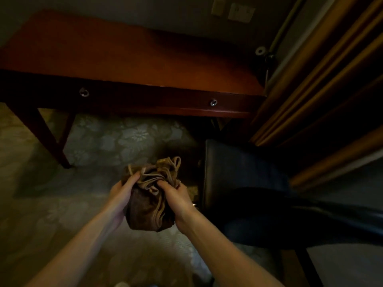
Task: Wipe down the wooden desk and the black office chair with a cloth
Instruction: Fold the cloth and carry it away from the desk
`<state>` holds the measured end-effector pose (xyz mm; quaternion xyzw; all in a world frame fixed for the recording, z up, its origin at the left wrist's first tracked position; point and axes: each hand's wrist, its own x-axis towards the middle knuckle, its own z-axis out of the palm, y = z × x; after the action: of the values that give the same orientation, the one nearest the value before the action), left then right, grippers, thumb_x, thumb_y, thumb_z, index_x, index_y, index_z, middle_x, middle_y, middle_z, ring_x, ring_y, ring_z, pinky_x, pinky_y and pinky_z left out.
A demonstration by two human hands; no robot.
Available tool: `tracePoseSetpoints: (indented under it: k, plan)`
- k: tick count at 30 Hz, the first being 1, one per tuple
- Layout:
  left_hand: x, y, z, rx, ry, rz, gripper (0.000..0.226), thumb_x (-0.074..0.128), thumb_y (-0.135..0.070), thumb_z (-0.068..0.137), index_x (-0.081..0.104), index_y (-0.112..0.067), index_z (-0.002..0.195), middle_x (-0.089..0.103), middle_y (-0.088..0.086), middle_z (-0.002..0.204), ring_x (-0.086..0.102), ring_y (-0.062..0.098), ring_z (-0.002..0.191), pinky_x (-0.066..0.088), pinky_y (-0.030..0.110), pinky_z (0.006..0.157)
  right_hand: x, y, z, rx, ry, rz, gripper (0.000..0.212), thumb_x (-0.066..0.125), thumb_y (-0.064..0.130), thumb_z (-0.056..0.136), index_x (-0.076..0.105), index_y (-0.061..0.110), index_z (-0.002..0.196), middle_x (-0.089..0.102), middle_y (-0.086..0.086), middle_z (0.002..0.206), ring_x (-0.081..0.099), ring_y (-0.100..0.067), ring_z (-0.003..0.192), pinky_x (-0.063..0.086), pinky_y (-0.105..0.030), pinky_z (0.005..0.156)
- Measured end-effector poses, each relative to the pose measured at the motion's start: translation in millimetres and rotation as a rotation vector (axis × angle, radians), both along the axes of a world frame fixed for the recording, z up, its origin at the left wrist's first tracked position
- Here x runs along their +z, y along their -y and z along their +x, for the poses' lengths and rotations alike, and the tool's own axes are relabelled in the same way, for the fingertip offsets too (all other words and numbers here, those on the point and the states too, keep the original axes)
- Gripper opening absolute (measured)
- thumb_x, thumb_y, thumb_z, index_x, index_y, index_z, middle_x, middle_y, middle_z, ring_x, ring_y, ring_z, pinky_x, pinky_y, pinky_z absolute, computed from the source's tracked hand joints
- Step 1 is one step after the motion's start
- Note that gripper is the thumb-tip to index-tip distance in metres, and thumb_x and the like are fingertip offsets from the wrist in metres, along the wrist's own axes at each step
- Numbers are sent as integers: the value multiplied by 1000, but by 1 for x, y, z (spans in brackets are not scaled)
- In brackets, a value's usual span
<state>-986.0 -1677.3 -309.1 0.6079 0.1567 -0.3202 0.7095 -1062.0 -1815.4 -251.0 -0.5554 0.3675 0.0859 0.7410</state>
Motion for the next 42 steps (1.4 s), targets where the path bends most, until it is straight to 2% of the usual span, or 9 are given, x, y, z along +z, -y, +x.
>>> tracePoseSetpoints:
  k: [7,13,18,20,24,27,32,36,42]
  plan:
    - [182,17,48,-21,101,-52,42,68,-60,89,76,-23,109,80,1,102,78,20,93,57,38,80,184,-1,54,-61,94,-376,31,63,39,89,61,27,118,70,3,112,67,-18,106,54,-43,98]
    - [304,49,53,-325,246,-47,52,72,-66,79,72,-31,117,79,-8,111,74,15,106,54,40,94,291,43,31,-162,193,-495,40,59,50,84,59,32,119,67,7,111,66,-16,103,55,-42,94]
    - [351,85,29,-460,275,-164,62,80,-50,77,66,-23,132,76,2,120,75,22,108,57,40,87,313,77,4,-357,195,-322,65,65,50,78,52,26,136,65,-2,123,65,-24,111,53,-49,101]
    - [354,88,24,-514,305,-170,67,84,-47,73,63,-26,134,75,0,123,73,22,111,57,43,92,311,86,-4,-409,208,-204,56,69,45,82,49,27,131,65,-3,124,65,-25,112,53,-49,103]
    - [353,98,23,-551,352,-4,44,78,-39,87,62,-37,128,73,-5,120,70,20,109,57,37,80,304,102,-16,-447,166,13,60,77,36,83,40,23,128,64,-8,121,66,-27,108,55,-50,99]
    - [352,115,26,-509,352,101,24,68,-37,98,60,-40,120,67,0,123,65,25,110,54,41,82,301,112,-20,-348,172,-42,84,85,36,74,36,23,140,61,-3,121,64,-22,106,58,-42,88]
    - [343,136,32,-478,423,155,26,71,-41,95,59,-43,118,68,1,122,66,27,112,55,52,96,283,132,-4,-90,170,-181,120,91,32,70,9,34,157,47,-3,145,53,-24,126,51,-32,87]
    - [349,126,50,-405,425,232,19,72,-45,93,62,-43,109,70,0,114,69,26,104,57,41,78,276,131,31,-49,157,-120,106,93,34,70,27,23,151,56,-4,136,60,-24,120,56,-42,95]
    - [357,58,85,-325,425,320,25,75,-41,91,64,-47,112,72,-5,113,70,20,102,55,33,74,280,93,87,-88,206,42,30,77,26,89,65,21,116,73,-6,108,71,-23,97,59,-35,77]
